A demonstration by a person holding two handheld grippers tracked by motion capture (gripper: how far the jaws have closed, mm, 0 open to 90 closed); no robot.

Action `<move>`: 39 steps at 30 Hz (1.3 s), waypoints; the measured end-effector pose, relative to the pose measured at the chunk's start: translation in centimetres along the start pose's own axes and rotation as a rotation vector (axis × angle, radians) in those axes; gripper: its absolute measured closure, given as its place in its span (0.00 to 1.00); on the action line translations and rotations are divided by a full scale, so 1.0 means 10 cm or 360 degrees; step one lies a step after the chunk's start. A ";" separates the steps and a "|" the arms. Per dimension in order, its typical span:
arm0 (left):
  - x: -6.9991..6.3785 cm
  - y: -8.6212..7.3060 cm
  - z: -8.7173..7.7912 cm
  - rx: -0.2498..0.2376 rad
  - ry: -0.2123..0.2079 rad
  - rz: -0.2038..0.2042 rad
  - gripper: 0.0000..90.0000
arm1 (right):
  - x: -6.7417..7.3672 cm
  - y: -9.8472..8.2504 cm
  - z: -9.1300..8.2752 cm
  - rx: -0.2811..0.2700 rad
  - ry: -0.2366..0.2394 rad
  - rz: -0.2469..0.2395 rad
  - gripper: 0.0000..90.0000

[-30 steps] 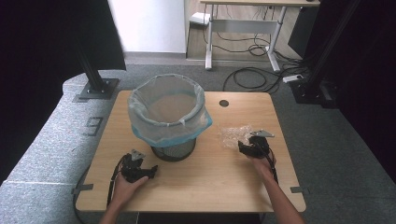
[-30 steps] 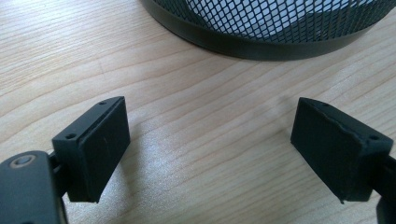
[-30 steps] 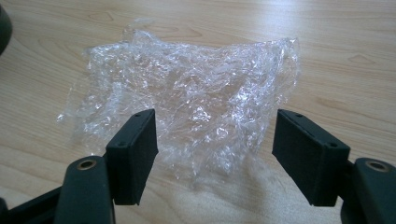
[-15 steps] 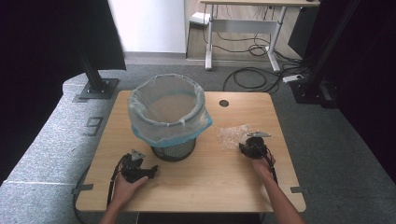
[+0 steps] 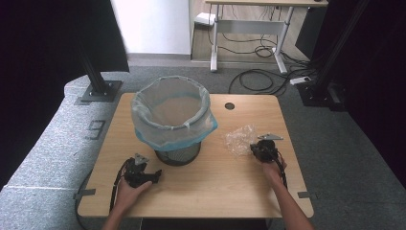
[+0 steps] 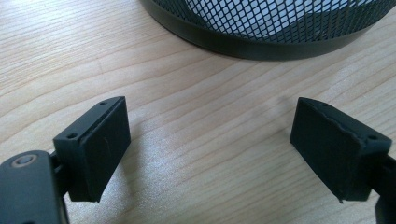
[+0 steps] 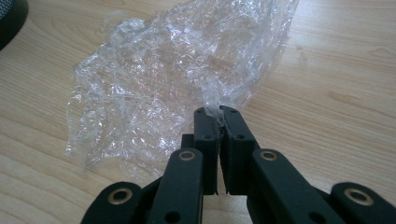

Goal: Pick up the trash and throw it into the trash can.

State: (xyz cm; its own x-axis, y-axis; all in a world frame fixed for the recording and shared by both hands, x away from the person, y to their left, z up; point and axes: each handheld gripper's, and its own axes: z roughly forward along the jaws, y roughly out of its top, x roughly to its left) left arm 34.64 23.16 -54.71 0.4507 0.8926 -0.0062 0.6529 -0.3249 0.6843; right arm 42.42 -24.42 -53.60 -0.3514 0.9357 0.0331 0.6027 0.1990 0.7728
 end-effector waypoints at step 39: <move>0.00 0.00 0.00 -0.0003 -0.0001 0.0001 0.14 | -0.01 0.11 -0.55 -0.0333 0.0053 0.0133 0.96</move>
State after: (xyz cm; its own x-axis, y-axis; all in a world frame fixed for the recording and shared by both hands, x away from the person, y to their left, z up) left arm 34.61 23.16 -54.71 0.4515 0.8922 -0.0066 0.6516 -0.3247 0.6856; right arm 39.14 -25.87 -49.23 -0.3322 0.9355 0.1207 0.4703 0.0533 0.8809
